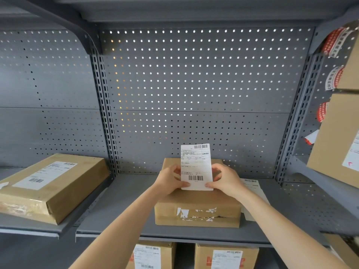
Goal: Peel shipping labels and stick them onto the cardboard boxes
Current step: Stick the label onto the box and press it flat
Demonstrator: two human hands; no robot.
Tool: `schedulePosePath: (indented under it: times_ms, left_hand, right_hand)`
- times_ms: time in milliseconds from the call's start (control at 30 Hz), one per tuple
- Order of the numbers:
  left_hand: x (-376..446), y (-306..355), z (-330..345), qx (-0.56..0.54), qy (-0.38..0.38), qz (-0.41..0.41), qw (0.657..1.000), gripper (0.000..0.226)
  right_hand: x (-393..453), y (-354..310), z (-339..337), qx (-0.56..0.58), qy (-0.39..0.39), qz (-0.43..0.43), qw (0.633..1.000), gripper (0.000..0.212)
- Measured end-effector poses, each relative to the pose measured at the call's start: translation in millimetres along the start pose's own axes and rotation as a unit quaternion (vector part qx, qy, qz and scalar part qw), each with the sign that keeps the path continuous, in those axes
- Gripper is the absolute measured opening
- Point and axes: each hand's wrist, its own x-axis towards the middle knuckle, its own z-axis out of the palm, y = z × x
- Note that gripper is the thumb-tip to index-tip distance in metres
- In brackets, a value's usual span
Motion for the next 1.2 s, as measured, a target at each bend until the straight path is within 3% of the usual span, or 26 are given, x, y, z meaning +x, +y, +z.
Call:
schedulePosePath:
  times_ms: [1200]
  left_hand:
    - [9, -4, 6, 0.111, 0.001, 0.045, 0.993, 0.049]
  right_hand:
    - [8, 14, 5, -0.03, 0.004, -0.004, 1.0, 0.062]
